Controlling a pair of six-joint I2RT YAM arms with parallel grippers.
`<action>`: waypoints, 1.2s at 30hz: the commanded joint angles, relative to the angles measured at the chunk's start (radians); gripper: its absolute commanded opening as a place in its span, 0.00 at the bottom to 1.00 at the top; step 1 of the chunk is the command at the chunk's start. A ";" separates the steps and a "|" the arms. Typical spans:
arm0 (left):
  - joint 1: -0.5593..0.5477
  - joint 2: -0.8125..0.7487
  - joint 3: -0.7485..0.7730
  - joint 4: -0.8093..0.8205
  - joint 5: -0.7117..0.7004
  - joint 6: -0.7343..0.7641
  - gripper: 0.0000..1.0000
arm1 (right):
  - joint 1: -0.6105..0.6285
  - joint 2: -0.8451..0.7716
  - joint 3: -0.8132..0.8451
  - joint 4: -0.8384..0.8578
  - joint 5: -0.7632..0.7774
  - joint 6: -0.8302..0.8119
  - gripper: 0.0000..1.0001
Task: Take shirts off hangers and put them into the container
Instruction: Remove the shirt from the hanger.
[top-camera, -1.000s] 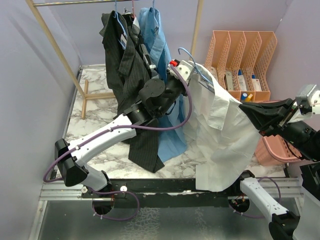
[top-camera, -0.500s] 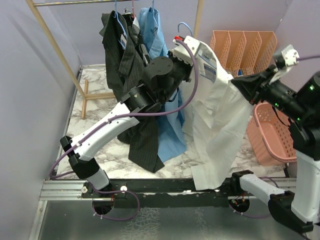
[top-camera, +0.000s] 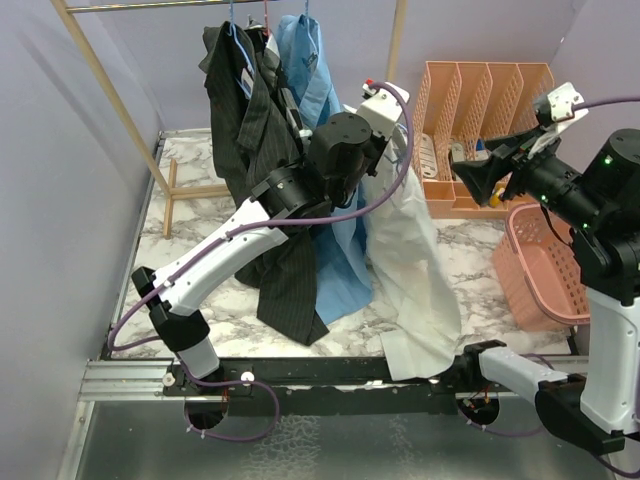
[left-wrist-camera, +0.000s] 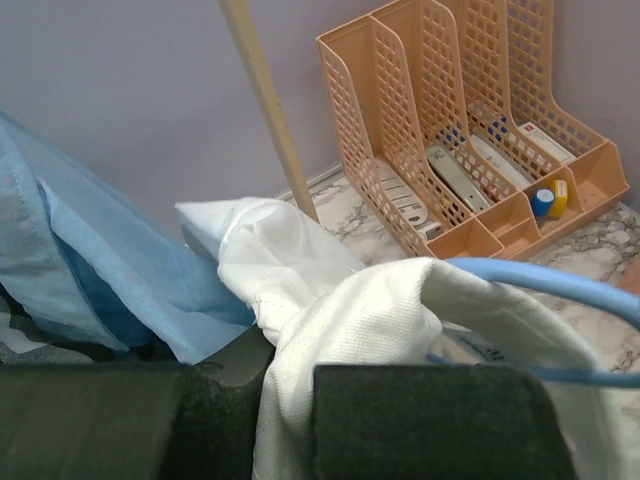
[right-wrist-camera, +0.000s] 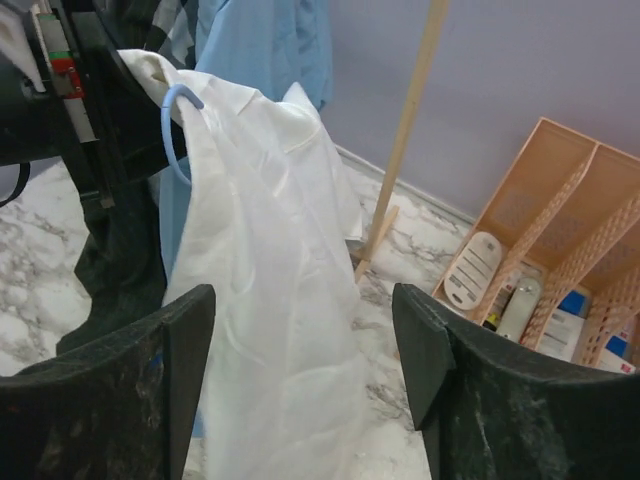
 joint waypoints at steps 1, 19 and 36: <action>-0.002 0.022 0.069 0.003 -0.056 -0.010 0.00 | 0.000 -0.053 0.047 -0.012 0.047 -0.056 0.74; -0.002 0.173 0.304 -0.053 0.006 -0.057 0.00 | -0.001 -0.106 -0.263 -0.031 -0.228 -0.108 0.70; -0.002 0.177 0.308 -0.061 -0.003 -0.067 0.00 | -0.001 -0.062 -0.443 0.013 -0.300 -0.074 0.66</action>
